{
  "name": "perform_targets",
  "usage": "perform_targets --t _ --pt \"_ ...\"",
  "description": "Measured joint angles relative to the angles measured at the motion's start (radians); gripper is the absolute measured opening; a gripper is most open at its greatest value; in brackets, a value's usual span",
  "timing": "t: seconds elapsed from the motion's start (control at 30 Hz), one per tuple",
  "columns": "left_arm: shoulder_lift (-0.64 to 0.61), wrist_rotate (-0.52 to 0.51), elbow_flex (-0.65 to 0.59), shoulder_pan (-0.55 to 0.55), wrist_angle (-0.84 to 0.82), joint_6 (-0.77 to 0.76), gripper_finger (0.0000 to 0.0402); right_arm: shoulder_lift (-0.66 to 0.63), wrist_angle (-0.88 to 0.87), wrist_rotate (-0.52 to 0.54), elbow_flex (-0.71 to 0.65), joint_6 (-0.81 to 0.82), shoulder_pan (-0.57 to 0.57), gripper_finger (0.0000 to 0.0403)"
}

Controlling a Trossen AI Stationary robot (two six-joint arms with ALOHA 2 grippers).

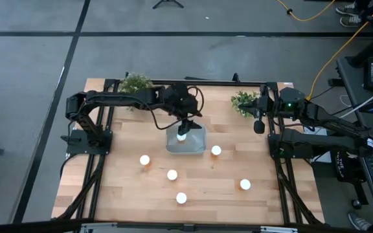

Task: Pick and place pill bottles into a basket
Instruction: Put the orange pill bottle into the gray bin

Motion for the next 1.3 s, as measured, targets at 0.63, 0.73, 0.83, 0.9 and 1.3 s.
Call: perform_targets --t 0.63,0.73,0.83,0.9,1.3 --pt "-0.134 -0.262 0.351 -0.042 -0.395 0.236 0.0281 -0.001 0.003 -0.042 0.0 -0.069 0.026 0.0019" --pt "-0.18 -0.351 0.351 -0.055 -0.581 0.196 0.0281 0.0 0.009 -0.041 0.0 -0.071 0.026 0.0019" --pt "-0.22 -0.389 0.351 -0.081 -0.767 0.107 0.0284 0.0 0.009 -0.04 0.0 -0.072 0.026 0.0019" --pt "-0.233 -0.397 0.351 -0.103 -0.884 0.048 0.0288 0.0 0.009 -0.03 0.0 -0.077 0.026 0.0019" --pt "-0.249 -0.445 0.17 -0.283 -1.096 -0.152 0.0315 0.0 0.046 0.012 0.0 -0.086 0.026 0.0019"
